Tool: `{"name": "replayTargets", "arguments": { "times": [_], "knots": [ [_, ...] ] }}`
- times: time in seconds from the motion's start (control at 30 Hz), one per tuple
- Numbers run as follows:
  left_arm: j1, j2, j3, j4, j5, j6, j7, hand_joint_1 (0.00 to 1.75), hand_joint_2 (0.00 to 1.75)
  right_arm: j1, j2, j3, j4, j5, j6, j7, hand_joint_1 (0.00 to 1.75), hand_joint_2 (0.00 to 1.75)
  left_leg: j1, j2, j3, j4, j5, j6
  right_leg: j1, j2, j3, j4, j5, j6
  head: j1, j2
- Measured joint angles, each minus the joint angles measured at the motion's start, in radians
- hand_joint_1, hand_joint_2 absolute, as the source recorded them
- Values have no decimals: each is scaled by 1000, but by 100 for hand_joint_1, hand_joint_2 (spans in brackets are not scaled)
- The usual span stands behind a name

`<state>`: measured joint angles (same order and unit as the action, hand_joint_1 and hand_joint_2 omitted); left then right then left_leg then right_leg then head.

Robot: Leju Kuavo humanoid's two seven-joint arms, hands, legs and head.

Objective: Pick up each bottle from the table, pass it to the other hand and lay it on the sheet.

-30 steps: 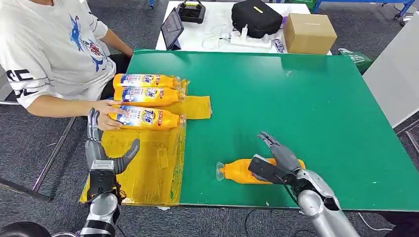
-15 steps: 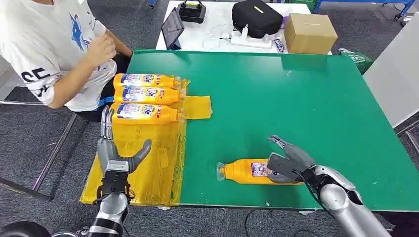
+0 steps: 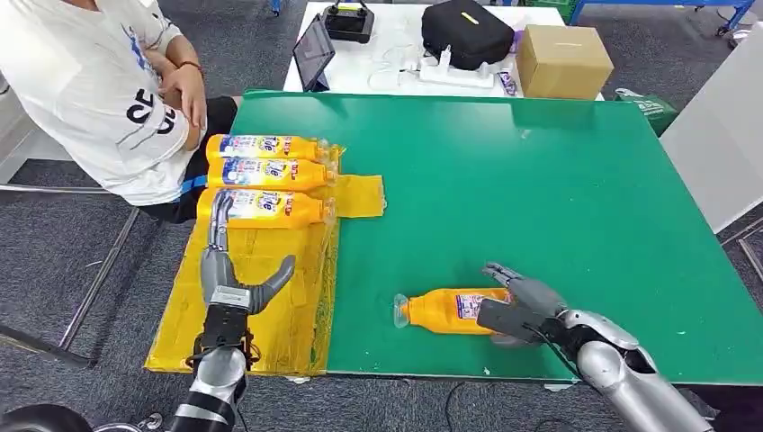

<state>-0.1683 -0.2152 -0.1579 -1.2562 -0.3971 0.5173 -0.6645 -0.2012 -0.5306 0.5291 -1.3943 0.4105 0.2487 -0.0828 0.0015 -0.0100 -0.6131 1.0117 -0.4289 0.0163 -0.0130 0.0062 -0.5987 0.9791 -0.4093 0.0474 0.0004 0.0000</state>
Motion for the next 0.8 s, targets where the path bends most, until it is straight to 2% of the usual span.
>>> {"name": "replayTargets", "arguments": {
  "times": [0.47, 0.5, 0.53, 0.57, 0.6, 0.63, 0.8],
  "knots": [
    [-13, -1, -6, 40, 40, -39, 23, 0, 175, -53, -7, 83, 52, 100, -32, 56, 0, 175, 0, 0, 3, 0, 0, 0, 0, 0, 3, 0, 0, 0, 0, 0],
    [-13, -2, -6, 41, 44, -41, 26, 0, 175, -56, -4, 90, 60, 126, -46, 68, 12, 175, 0, 0, 3, 0, 0, 0, 0, 0, 3, 0, 0, 0, 0, 0],
    [-13, -3, -6, 42, 50, -48, 30, 0, 175, -59, 1, 98, 70, 153, -61, 78, 66, 175, 0, 0, 3, 0, 0, 0, 0, 0, 3, 0, 0, 0, 0, 0],
    [-13, -3, -6, 44, 51, -52, 32, 0, 175, -63, 9, 105, 83, 180, -72, 87, 159, 175, 0, 0, 4, 0, 0, 0, 0, 0, 4, 0, 0, 0, 0, 0],
    [-13, -3, -6, 45, 53, -58, 34, 0, 175, -68, 16, 110, 95, 197, -78, 92, 162, 175, 0, 0, 5, 0, 0, 0, 0, 0, 4, 0, 0, 0, 0, 0],
    [-13, -3, -6, 47, 58, -60, 38, 0, 175, -71, 19, 113, 101, 208, -79, 95, 175, 175, 0, 0, 5, 0, 0, 0, 0, 0, 5, 0, 0, 0, 0, 0],
    [-13, -6, -5, 48, 63, -71, 45, 0, 175, -80, 26, 125, 119, 237, -77, 99, 175, 175, 0, 0, 7, 0, 0, 0, 0, 0, 7, 0, 0, 0, 0, 0]
  ]
}}
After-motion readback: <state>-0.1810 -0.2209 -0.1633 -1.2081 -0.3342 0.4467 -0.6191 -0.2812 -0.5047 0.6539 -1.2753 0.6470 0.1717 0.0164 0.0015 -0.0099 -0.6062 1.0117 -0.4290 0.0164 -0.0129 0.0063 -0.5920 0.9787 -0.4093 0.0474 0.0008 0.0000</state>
